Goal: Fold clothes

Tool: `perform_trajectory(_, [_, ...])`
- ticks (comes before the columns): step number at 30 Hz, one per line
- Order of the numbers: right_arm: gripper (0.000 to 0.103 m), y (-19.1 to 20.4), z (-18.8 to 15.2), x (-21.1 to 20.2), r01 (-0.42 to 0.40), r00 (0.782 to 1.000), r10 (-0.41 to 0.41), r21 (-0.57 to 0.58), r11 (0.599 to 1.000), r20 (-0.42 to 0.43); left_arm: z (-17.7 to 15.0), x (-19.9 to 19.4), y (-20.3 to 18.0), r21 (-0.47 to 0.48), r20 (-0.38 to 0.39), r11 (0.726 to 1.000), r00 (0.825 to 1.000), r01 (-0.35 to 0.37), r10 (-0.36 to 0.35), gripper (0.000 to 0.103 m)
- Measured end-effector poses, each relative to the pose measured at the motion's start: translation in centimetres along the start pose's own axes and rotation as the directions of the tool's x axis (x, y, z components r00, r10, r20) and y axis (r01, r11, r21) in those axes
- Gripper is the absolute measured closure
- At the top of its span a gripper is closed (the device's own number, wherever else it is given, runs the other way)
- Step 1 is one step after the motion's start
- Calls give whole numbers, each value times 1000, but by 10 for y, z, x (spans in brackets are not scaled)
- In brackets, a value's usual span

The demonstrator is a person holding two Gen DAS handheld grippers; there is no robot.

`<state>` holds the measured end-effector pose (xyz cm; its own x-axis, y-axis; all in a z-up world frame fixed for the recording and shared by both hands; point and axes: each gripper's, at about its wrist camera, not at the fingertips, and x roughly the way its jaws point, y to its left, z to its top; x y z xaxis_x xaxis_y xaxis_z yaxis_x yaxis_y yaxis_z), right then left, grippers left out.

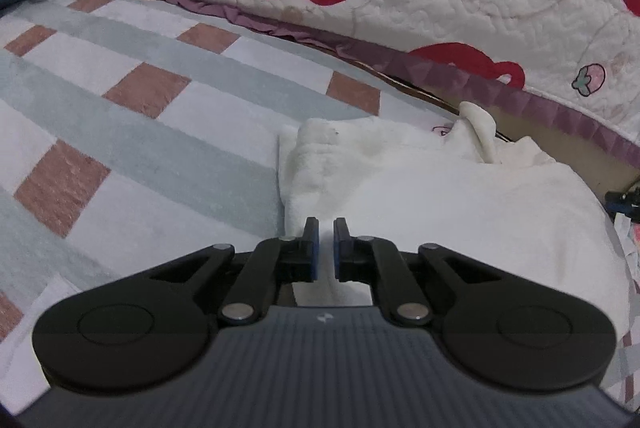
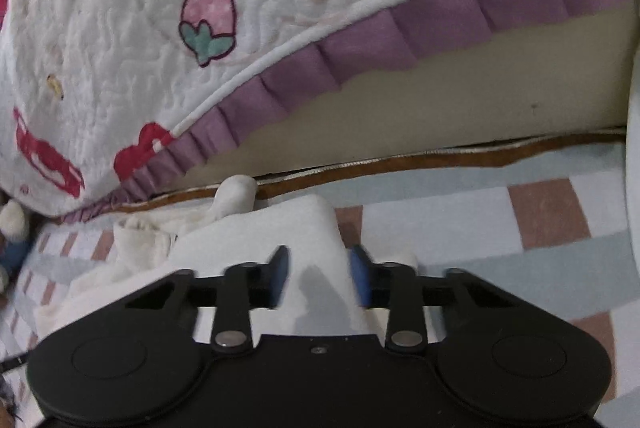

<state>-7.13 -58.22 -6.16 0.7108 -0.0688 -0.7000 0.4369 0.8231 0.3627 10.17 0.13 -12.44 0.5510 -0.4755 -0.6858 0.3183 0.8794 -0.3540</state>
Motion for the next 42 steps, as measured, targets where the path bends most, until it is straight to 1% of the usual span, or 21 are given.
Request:
perform_trajectory(3, [77, -3, 3, 5, -3, 1000, 3, -7, 1000, -1, 0, 0, 5, -29, 10, 1000, 1000, 0, 0, 91])
perform_trajectory(4, [77, -6, 3, 4, 1, 1000, -1, -4, 1000, 1, 0, 0, 4, -22, 10, 1000, 1000, -4, 4, 88])
perform_trajectory(8, [73, -21, 3, 5, 17, 1000, -16, 60, 998, -9, -1, 2, 2, 36, 1, 999, 1000, -16, 16, 88])
perform_trajectory(11, [64, -39, -3, 9, -63, 998, 63, 175, 983, 6, 0, 5, 6, 46, 5, 999, 1000, 9, -10, 88])
perform_trajectory(12, [64, -44, -5, 10, -89, 996, 89, 213, 973, 14, -1, 6, 7, 38, 16, 999, 999, 30, -30, 86])
perform_trajectory(14, [62, -53, -9, 13, -151, 989, 144, 297, 943, 45, -4, 7, 9, 33, 24, 998, 998, 52, -52, 80])
perform_trajectory(17, [57, -55, -7, 25, -193, 981, 189, 348, 918, 46, -7, 10, 8, 34, 36, 997, 997, 65, -66, 70])
perform_trajectory(19, [53, -56, -6, 33, -218, 975, 217, 379, 899, 46, -7, 11, 10, 15, 43, 998, 997, 66, -67, 54])
perform_trajectory(24, [50, -38, 1, 54, -190, 976, 215, 326, 926, -41, -3, 15, 15, -19, 72, 999, 996, 49, -47, 39])
perform_trajectory(25, [57, -31, 1, 53, -189, 977, 208, 280, 941, -39, -2, 17, 15, -19, 83, 999, 996, 44, -43, 37])
perform_trajectory(26, [86, -22, 0, 50, -199, 977, 211, 217, 956, -35, 0, 18, 16, -24, 89, 998, 995, 50, -48, 35])
perform_trajectory(27, [95, -14, 0, 46, -207, 976, 215, 156, 966, -31, 2, 21, 17, -34, 86, 998, 995, 61, -58, 33])
perform_trajectory(30, [95, 1, -4, 33, -208, 978, 205, 95, 974, 33, 5, 32, 20, -63, 43, 991, 992, 117, -115, 29])
perform_trajectory(31, [95, 4, -5, 29, -210, 977, 206, 84, 974, 51, 5, 35, 19, -67, 27, 989, 992, 129, -127, 30])
perform_trajectory(32, [95, 6, -7, 23, -214, 975, 209, 70, 974, 70, 3, 33, 17, -47, 39, 991, 992, 123, -121, 33])
perform_trajectory(33, [96, 8, -8, 18, -216, 974, 211, 56, 975, 86, 2, 30, 14, -24, 55, 993, 992, 115, -114, 51])
perform_trajectory(34, [96, 10, -8, 13, -217, 972, 212, 41, 975, 101, 3, 26, 9, 13, 72, 995, 992, 102, -103, 84])
perform_trajectory(35, [95, 12, -8, 9, -214, 972, 210, 23, 977, 107, 3, 22, 4, 51, 88, 995, 992, 87, -92, 95])
perform_trajectory(38, [96, 18, -9, 2, -214, 969, 214, -17, 977, 120, 9, 12, 2, 60, 128, 990, 983, 127, -134, 94])
perform_trajectory(39, [95, 19, -10, 1, -218, 968, 220, -26, 976, 124, 10, 10, 2, 55, 138, 990, 982, 126, -133, 94])
perform_trajectory(42, [95, 23, -13, -2, -233, 962, 238, -50, 971, 135, 10, 13, 0, 64, 116, 991, 986, 115, -122, 93])
